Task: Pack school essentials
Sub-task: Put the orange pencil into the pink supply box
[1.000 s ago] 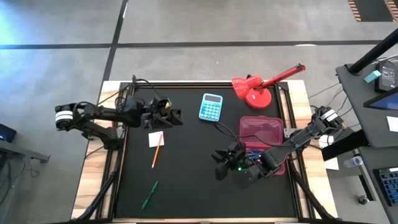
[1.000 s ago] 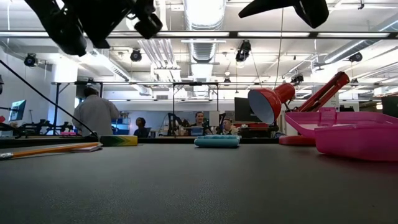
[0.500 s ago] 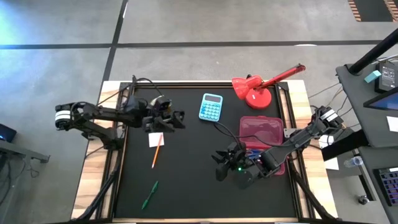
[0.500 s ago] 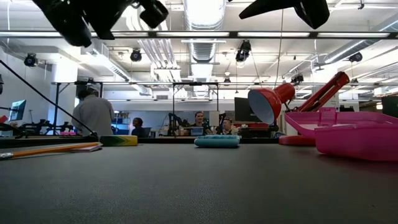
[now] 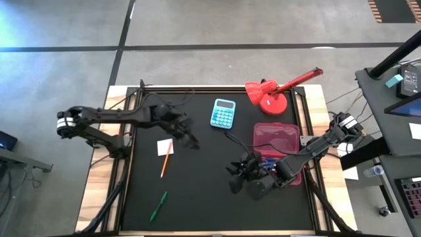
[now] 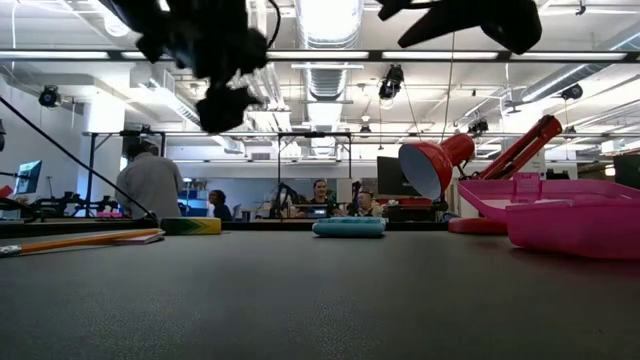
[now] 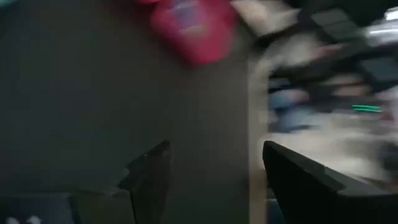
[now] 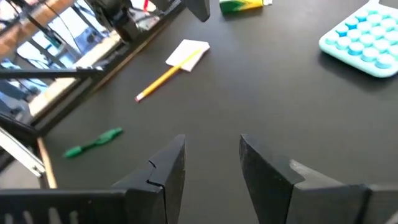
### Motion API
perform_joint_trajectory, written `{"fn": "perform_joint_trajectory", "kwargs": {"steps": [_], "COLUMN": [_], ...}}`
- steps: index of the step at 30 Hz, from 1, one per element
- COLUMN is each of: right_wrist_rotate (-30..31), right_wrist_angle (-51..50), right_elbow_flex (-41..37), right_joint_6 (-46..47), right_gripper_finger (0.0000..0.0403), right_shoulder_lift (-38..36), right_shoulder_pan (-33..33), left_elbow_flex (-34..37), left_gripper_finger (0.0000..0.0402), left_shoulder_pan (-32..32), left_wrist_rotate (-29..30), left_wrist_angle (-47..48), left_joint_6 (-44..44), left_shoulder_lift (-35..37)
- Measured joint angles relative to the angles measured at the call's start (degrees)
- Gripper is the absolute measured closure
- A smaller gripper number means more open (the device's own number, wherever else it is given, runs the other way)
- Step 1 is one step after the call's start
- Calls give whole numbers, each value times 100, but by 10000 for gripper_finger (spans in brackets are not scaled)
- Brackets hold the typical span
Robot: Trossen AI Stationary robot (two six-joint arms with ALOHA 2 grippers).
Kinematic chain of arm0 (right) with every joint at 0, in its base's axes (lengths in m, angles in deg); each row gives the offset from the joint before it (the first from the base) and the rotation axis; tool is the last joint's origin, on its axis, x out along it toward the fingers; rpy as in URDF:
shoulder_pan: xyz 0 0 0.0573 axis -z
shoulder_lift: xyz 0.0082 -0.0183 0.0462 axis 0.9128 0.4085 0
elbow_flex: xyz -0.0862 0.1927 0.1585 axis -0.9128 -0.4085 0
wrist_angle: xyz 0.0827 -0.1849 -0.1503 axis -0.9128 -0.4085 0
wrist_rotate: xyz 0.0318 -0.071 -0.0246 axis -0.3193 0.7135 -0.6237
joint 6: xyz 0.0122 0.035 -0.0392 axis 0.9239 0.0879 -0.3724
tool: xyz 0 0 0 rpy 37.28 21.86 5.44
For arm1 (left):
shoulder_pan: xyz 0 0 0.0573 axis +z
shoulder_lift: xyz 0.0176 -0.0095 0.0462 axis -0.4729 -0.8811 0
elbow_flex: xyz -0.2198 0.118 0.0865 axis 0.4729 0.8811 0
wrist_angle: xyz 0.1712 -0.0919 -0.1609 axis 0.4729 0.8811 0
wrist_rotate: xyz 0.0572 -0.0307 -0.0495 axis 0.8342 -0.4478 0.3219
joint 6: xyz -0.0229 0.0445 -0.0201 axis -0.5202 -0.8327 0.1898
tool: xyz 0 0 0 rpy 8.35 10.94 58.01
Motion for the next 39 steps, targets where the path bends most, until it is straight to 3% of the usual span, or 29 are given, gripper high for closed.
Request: {"fn": "perform_joint_trajectory", "kwargs": {"steps": [6, 10, 19, 25, 39], "right_wrist_rotate": [-33, -49, -215, -293, -369], "right_wrist_angle": [-540, -1004, -1233, -1237, -1233], "right_elbow_flex": [1, 2, 2, 2, 2], "right_joint_6": [466, 1035, 1351, 1225, 1021], "right_gripper_finger": [259, 258, 258, 259, 257], "right_shoulder_lift": [0, 0, 0, 0, 0], "right_shoulder_pan": [28, 51, 112, 114, 114], "left_elbow_flex": [-109, 38, 368, 453, 451], "left_gripper_finger": [167, 167, 167, 167, 167], "left_shoulder_pan": [0, -50, -724, -1456, -2742], "left_wrist_rotate": [2252, 3103, 3223, 3714, 3995], "left_wrist_angle": [2212, 3340, 3801, 3806, 3636], "left_joint_6": [-134, 415, 1496, 2382, 3905], "left_shoulder_lift": [365, 547, 622, 496, -727]}}
